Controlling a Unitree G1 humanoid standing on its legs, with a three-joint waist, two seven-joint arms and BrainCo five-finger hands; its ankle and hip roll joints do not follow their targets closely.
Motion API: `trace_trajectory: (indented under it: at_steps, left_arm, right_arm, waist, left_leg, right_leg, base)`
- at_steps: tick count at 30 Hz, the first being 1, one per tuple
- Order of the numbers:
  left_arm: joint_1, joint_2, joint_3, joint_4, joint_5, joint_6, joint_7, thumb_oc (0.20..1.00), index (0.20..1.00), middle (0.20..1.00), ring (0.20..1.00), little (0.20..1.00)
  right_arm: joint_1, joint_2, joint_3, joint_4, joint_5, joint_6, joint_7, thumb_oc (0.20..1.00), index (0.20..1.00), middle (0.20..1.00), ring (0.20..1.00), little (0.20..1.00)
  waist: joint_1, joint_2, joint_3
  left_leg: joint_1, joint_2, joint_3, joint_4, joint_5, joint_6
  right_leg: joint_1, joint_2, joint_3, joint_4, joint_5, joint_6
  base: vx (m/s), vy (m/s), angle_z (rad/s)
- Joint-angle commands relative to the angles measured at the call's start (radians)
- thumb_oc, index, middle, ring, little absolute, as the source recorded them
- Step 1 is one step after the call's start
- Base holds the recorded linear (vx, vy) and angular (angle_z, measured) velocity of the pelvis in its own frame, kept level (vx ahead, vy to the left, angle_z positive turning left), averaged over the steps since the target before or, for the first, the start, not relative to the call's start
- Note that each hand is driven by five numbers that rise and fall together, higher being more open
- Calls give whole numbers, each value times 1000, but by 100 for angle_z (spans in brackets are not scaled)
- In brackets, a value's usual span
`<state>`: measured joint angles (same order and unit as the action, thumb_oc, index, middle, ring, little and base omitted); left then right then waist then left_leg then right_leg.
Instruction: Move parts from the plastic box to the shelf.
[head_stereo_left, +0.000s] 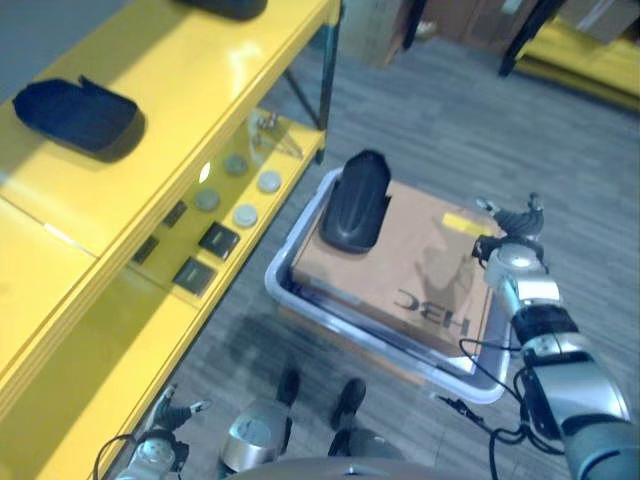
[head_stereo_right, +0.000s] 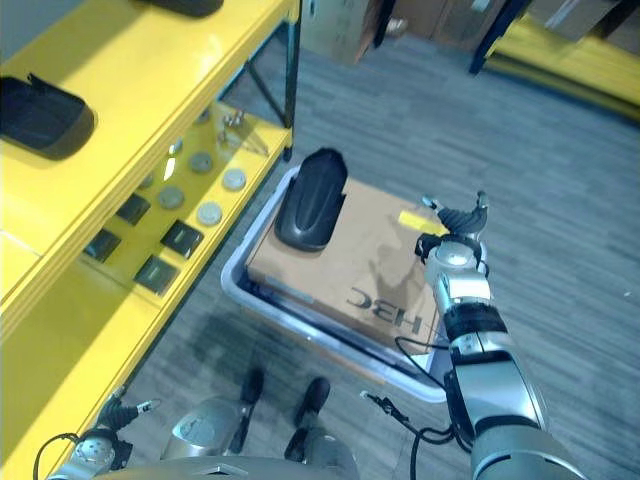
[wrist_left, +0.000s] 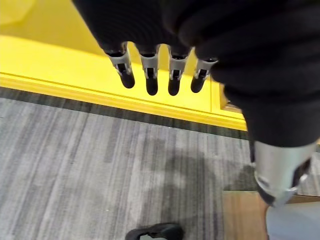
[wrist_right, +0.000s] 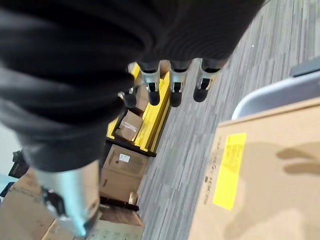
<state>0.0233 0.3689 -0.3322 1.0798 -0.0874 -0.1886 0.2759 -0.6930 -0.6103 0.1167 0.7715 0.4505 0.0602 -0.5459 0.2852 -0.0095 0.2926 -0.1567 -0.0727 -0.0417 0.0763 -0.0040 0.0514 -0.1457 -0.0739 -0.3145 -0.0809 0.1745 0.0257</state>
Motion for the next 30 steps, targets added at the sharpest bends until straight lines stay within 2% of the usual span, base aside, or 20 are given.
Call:
trace_trajectory:
  at_steps: [1,4,8,18,25,30]
  left_arm:
    - [-7,35,-55,26,-43,-47,-14,1000,1000,1000,1000,1000]
    - [-11,35,-63,20,-50,-54,-16,1000,1000,1000,1000,1000]
    - [-17,36,-83,15,-57,-93,-10,1000,1000,1000,1000,1000]
    - [16,49,-81,-43,-53,-100,-11,1000,1000,1000,1000,1000]
    - [26,34,-85,-20,-58,-103,-28,1000,1000,1000,1000,1000]
    - [27,22,-86,-1,-49,-116,-33,1000,1000,1000,1000,1000]
  right_arm:
    - [-21,-96,45,3,49,-93,13,1000,1000,1000,1000,1000]
    - [-40,-104,56,37,47,-101,41,1000,1000,1000,1000,1000]
    - [-90,-113,100,104,75,-137,59,1000,1000,1000,1000,1000]
    - [-116,-113,101,101,67,-102,85,1000,1000,1000,1000,1000]
    - [-135,-56,126,111,105,-69,128,1000,1000,1000,1000,1000]
    - [-148,-25,151,133,73,-49,155,1000,1000,1000,1000,1000]
  waist:
    - [26,7,-43]
    - [31,11,-34]
    - [50,17,-12]
    - [72,28,-20]
    - [86,38,-17]
    - [96,37,-12]
  left_leg:
    - [-27,63,-30,-97,15,-56]
    - [-37,60,-35,-97,18,-56]
    - [-52,55,-43,-95,21,-58]
    - [-38,47,-58,-109,27,-64]
    - [-39,43,-68,-102,28,-65]
    - [-45,41,-71,-97,28,-68]
  right_leg:
    - [28,-100,-15,97,-154,134]
    - [22,-102,-18,95,-153,134]
    - [21,-105,-27,89,-151,136]
    - [42,-111,-37,79,-156,138]
    - [50,-116,-40,76,-157,136]
    - [52,-119,-44,74,-157,136]
  base:
    - [-28,30,17]
    - [-32,35,6]
    - [-13,9,1]
    - [22,33,3]
    - [15,24,6]
    - [0,0,0]
